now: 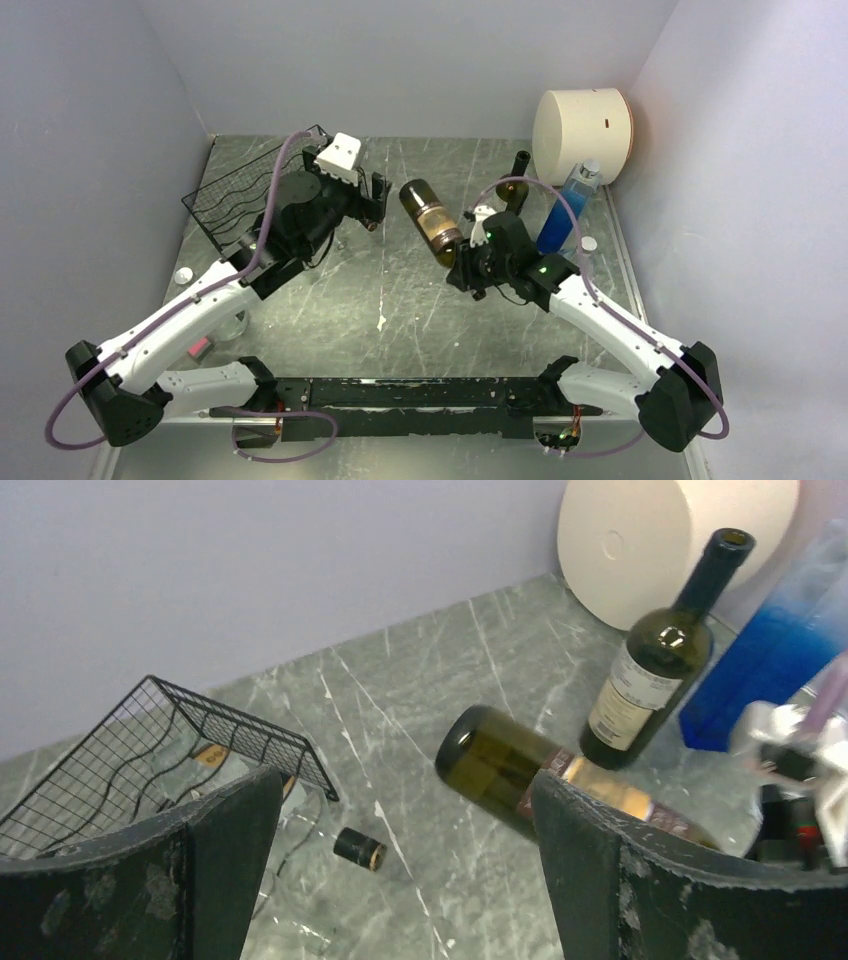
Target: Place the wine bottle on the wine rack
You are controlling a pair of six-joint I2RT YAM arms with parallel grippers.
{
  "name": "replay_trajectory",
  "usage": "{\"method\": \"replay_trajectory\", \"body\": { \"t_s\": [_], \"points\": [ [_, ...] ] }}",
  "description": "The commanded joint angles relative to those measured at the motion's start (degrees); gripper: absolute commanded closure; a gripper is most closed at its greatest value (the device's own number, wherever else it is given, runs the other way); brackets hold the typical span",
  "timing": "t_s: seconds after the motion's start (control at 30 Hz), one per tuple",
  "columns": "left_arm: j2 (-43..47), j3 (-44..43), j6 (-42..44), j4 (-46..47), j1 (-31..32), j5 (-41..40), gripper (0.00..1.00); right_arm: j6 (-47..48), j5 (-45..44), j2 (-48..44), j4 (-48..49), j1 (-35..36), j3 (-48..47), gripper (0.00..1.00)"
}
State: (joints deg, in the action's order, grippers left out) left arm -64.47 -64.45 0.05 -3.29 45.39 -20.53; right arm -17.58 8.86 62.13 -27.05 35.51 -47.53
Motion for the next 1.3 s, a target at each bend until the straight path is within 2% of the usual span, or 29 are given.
{"method": "replay_trajectory", "body": {
  "t_s": [0.0,0.13,0.4,0.53,0.73,0.9,1.27],
  "points": [
    [2.3,-4.5,-5.7,-10.9,-0.2,4.6,0.02,-3.2,-1.6,0.2,10.9,6.4,0.5,1.00],
    [2.5,-8.4,-5.9,-13.5,-0.2,4.2,0.02,-1.6,-5.4,1.4,11.1,14.8,0.5,1.00],
    [5.4,-11.3,-5.6,-12.6,-0.1,2.9,0.02,-1.0,-2.6,6.4,16.7,21.6,0.0,1.00],
    [7.0,-12.0,-6.3,-13.9,-0.2,4.2,0.02,-2.9,-4.3,11.8,20.6,24.8,-1.6,1.00],
    [10.0,-13.0,-6.0,-16.1,-0.2,4.6,0.02,-3.6,-11.7,21.5,21.6,31.7,-8.9,1.00],
    [13.2,-14.2,-6.1,-19.1,-0.2,5.2,0.02,-3.6,-12.1,28.9,24.0,35.8,-15.3,1.00],
    [20.2,-12.2,-5.4,-22.1,-0.2,4.8,0.02,-9.0,-14.4,43.1,24.1,38.6,-27.8,1.00]
  ]
}}
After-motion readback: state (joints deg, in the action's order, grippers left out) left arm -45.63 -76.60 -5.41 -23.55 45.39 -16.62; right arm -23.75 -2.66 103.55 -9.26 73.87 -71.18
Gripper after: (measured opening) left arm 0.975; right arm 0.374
